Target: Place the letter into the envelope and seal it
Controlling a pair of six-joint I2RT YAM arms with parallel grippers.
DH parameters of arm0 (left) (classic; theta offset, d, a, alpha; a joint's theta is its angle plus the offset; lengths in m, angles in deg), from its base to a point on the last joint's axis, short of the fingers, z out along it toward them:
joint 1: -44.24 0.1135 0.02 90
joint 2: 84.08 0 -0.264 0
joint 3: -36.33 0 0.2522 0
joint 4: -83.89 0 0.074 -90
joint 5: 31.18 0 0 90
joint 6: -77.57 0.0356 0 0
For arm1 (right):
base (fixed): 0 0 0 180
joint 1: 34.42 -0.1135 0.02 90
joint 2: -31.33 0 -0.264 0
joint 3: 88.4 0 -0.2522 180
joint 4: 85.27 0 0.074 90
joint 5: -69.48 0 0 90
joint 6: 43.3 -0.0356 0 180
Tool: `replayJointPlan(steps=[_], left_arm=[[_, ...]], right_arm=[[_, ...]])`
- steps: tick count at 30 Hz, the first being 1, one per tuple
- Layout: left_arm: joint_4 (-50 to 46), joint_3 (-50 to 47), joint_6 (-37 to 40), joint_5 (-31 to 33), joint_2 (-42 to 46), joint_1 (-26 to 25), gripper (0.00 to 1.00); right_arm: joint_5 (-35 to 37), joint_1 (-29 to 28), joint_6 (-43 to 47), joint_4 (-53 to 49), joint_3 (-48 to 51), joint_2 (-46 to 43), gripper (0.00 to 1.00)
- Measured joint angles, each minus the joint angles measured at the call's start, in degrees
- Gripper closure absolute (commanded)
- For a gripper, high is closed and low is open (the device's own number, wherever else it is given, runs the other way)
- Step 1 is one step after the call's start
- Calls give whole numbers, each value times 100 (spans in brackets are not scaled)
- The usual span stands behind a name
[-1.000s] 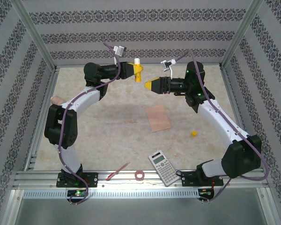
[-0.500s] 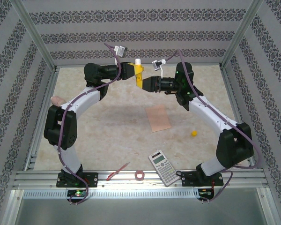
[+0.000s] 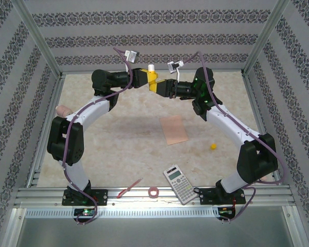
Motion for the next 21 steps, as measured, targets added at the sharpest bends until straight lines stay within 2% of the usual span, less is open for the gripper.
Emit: replayJointPlan(steps=[11,21], left_arm=[[-581,-46,466,175,98,0,100],[-1113,-118,925,404,330,4,100]], right_arm=[[-2,-35,-42,55,0,37,59],[4,-35,-44,92,0,42,65]])
